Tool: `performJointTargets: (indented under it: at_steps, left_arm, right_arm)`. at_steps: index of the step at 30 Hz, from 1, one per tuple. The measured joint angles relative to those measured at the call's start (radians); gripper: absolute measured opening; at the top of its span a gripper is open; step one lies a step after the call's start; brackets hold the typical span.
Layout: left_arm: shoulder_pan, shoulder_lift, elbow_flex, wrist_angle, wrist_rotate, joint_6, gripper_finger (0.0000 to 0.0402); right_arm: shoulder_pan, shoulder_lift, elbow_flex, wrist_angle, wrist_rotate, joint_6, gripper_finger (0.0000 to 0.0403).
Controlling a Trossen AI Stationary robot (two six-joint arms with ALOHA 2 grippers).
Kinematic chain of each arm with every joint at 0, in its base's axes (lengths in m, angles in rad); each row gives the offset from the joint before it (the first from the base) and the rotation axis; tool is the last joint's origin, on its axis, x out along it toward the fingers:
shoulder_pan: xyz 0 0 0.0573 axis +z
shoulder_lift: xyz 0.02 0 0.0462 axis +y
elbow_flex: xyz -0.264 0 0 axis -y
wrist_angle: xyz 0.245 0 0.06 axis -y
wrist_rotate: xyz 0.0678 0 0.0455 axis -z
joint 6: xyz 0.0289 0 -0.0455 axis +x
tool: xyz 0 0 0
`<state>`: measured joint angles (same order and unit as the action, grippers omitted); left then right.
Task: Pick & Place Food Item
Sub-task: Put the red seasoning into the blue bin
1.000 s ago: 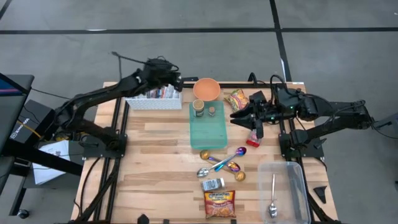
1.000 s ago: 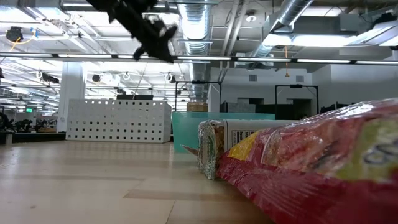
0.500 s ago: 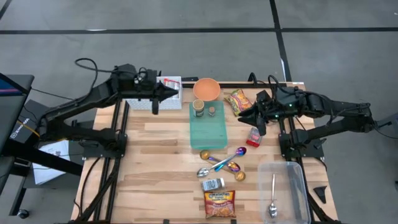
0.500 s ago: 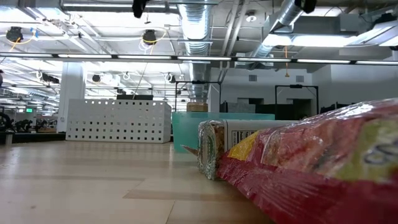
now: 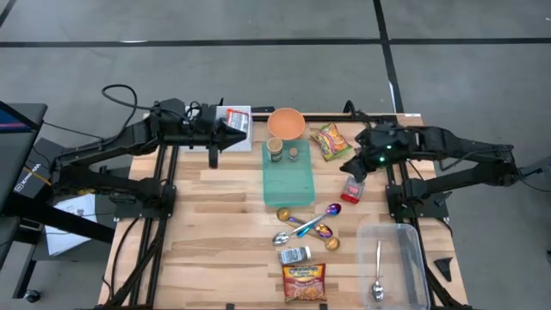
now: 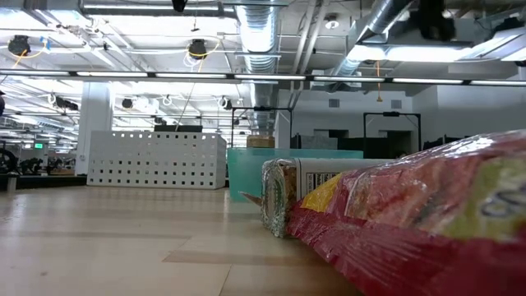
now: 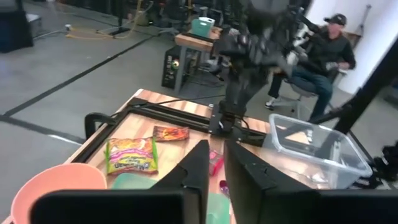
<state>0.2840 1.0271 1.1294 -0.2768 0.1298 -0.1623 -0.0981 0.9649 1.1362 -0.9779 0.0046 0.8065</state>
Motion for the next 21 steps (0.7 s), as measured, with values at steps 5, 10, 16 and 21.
performJointTargets:
  at_steps: [5, 10, 16, 21]
  left_arm:
    - [0.0, 0.0, 0.0, 0.0, -0.03, -0.029, 0.0091]
    - [0.0, 0.0, 0.0, -0.002, -0.033, -0.039, 0.014]
    - [-0.002, 0.0, 0.0, -0.004, -0.033, -0.058, 0.0181]
    - [-0.021, 0.0, 0.0, -0.004, -0.033, -0.059, 0.0199]
  right_arm:
    - [-0.011, 0.032, 0.0, -0.131, -0.021, 0.019, 0.0156]
    - [-0.032, 0.09, -0.001, -0.319, -0.028, 0.145, 0.0226]
    - [-0.064, 0.165, -0.001, -0.36, -0.001, 0.279, 0.0309]
    - [-0.091, 0.232, -0.001, -0.381, 0.025, 0.344, 0.0362]
